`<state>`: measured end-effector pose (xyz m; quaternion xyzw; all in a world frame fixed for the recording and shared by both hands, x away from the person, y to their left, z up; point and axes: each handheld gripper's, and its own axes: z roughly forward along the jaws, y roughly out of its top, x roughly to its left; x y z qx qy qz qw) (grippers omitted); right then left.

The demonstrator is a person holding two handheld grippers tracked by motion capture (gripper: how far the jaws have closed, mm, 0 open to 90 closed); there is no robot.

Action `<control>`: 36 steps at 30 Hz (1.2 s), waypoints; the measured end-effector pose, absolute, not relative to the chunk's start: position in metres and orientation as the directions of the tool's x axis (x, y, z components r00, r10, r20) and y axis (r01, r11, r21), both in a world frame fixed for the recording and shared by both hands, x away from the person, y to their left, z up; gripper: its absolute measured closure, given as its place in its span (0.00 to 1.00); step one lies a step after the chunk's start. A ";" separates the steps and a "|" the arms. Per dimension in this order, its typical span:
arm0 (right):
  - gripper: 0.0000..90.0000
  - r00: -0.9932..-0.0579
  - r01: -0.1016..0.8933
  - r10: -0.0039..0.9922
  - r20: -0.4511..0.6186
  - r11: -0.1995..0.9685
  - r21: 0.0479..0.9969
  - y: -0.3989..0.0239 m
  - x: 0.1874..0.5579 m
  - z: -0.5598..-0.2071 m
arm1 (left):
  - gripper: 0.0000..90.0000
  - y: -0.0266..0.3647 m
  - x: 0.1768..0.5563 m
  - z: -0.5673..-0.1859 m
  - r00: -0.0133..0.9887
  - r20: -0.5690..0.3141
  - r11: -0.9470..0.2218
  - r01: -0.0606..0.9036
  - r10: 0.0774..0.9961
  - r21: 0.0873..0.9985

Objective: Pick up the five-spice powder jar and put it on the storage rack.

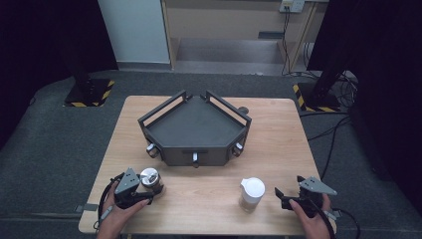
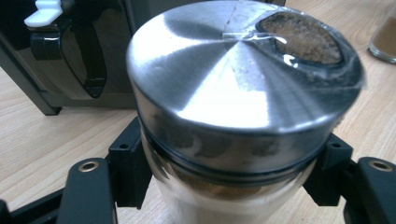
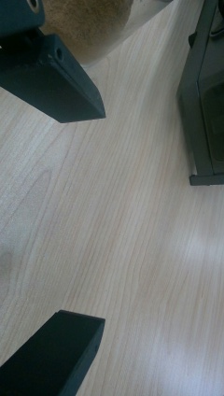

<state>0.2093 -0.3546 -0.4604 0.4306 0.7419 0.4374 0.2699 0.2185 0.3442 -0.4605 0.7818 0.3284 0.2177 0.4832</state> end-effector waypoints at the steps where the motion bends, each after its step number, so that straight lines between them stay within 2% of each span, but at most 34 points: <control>1: 0.03 -0.484 0.404 0.875 -0.022 0.246 0.881 -0.355 0.209 -0.460 | 0.34 0.344 0.218 -0.460 0.688 0.023 -0.316 0.302 0.725 0.899; 36: 0.03 -0.491 0.400 0.871 -0.032 0.258 0.879 -0.353 0.210 -0.460 | 0.34 0.356 0.205 -0.441 0.681 0.023 -0.286 0.277 0.732 0.917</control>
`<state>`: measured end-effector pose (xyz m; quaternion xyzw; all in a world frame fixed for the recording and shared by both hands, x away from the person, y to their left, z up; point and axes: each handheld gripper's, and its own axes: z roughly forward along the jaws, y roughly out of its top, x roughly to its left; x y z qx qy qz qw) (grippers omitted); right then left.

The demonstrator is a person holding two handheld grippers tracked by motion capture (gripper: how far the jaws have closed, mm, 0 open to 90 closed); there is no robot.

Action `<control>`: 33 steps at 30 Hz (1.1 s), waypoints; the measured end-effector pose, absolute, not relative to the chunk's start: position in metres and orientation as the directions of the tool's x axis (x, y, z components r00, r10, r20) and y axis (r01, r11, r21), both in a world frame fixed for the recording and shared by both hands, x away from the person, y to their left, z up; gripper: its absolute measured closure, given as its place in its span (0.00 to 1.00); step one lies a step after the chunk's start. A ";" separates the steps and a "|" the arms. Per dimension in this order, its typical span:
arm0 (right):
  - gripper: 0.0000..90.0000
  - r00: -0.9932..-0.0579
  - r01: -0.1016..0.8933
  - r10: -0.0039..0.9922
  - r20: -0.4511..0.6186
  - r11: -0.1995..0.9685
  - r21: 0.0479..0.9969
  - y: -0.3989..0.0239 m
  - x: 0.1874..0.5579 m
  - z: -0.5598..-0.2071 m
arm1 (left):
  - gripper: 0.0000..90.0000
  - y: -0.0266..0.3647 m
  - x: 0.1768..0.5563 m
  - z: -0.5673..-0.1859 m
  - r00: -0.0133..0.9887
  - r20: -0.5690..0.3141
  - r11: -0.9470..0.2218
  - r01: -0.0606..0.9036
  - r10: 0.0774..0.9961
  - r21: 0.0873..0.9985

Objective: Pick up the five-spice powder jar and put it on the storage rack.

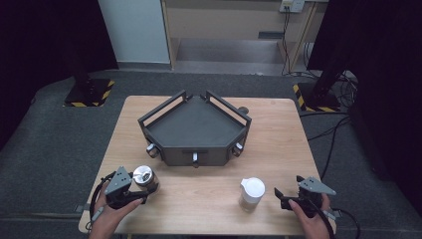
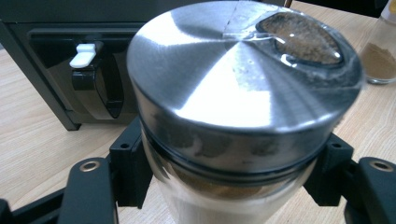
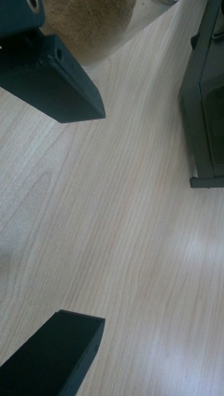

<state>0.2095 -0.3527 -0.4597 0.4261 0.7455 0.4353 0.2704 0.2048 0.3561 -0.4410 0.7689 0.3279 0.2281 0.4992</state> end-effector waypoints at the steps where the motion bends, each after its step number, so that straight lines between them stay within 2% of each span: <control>1: 0.03 -0.491 0.400 0.870 -0.033 0.259 0.879 -0.353 0.209 -0.460 | 0.34 0.356 0.204 -0.440 0.679 0.023 -0.286 0.277 0.733 0.917; 33: 0.04 -0.496 0.396 0.868 -0.039 0.265 0.879 -0.350 0.209 -0.459 | 0.34 0.343 0.204 -0.420 0.697 0.027 -0.288 0.260 0.716 0.922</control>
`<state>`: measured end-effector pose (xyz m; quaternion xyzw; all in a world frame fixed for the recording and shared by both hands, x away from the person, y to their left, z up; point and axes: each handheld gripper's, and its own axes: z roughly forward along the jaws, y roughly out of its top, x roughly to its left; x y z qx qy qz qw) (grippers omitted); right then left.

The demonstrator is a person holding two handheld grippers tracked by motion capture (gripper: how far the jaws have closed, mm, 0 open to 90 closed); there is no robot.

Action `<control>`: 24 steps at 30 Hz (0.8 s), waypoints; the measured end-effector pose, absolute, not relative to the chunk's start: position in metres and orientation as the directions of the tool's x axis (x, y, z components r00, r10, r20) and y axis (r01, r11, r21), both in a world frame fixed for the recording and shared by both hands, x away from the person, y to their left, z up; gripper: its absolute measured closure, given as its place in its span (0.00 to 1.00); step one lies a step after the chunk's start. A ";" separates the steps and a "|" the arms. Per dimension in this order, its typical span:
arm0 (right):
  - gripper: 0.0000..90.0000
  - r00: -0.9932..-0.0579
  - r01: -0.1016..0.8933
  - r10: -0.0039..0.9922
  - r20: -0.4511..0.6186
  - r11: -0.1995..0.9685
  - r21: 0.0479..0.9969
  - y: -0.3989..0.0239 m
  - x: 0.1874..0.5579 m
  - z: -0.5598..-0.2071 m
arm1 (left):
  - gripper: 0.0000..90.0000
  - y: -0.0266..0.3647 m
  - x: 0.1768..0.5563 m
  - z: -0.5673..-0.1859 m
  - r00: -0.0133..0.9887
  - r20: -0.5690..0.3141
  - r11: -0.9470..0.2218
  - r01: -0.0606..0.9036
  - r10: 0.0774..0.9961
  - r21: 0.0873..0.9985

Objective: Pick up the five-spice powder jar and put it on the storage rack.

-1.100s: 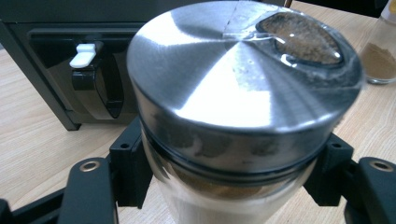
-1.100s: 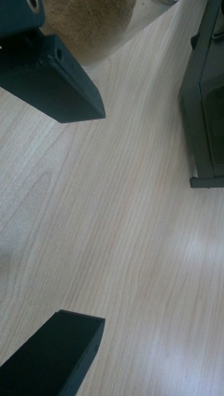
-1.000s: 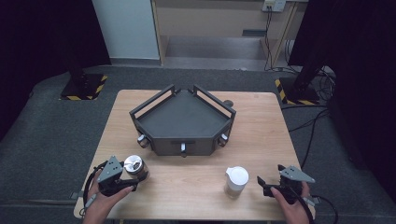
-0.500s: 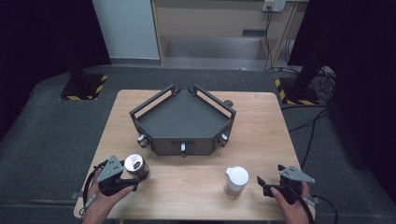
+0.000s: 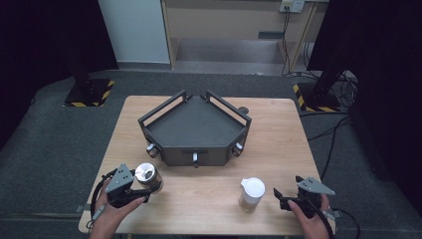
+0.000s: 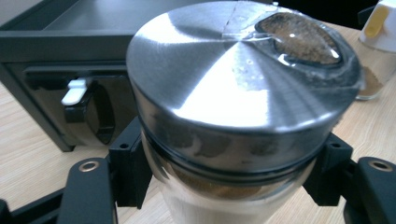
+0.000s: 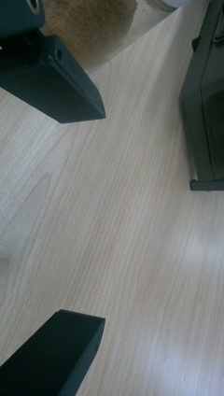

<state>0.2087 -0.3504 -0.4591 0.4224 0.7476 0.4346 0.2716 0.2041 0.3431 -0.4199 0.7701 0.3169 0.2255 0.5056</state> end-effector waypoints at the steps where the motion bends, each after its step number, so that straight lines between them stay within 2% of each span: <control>1: 0.04 -0.496 0.394 0.867 -0.040 0.266 0.880 -0.350 0.209 -0.459 | 0.34 0.342 0.205 -0.419 0.700 0.029 -0.290 0.258 0.714 0.921; 24: 0.04 -0.491 0.396 0.870 -0.043 0.266 0.879 -0.352 0.206 -0.458 | 0.34 0.321 0.227 -0.387 0.729 0.062 -0.306 0.207 0.681 0.929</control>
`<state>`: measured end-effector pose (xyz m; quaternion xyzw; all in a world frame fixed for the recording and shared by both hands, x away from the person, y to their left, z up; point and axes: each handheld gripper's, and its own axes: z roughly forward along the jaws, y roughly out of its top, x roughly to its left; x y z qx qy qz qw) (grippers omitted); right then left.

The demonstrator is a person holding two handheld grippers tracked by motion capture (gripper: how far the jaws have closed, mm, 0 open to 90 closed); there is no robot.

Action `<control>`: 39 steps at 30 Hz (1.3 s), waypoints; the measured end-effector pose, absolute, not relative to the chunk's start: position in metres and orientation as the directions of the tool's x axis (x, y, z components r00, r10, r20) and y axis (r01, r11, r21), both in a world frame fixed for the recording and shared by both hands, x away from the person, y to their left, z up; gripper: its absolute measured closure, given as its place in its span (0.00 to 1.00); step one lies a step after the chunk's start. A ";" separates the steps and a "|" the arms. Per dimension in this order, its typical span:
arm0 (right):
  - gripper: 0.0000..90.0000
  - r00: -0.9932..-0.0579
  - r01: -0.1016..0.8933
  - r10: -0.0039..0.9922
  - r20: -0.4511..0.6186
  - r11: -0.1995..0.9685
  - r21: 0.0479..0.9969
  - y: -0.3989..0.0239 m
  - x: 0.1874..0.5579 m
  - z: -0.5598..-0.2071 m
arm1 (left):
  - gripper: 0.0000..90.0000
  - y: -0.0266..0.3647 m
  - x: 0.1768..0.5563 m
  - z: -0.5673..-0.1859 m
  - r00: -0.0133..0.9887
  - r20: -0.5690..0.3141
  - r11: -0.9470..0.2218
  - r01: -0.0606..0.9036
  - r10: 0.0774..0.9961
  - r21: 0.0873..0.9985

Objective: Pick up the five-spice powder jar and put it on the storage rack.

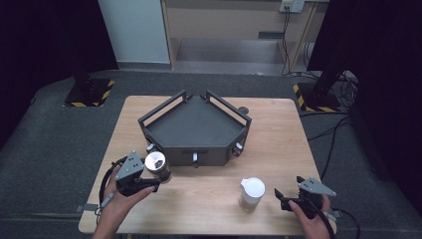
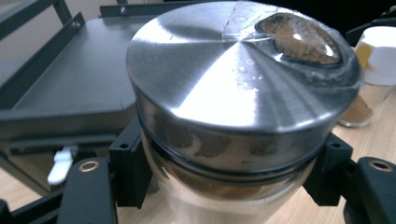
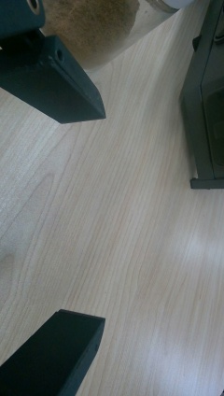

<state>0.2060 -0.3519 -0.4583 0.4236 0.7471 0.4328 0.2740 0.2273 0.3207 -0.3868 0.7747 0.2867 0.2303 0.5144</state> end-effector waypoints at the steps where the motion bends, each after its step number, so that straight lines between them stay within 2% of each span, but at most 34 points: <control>1: 0.04 -0.490 0.397 0.870 -0.043 0.267 0.878 -0.352 0.206 -0.459 | 0.34 0.320 0.229 -0.385 0.732 0.062 -0.306 0.204 0.679 0.930; 39: 0.04 -0.483 0.402 0.874 -0.055 0.277 0.873 -0.354 0.204 -0.459 | 0.34 0.307 0.268 -0.332 0.735 0.109 -0.328 0.161 0.669 0.931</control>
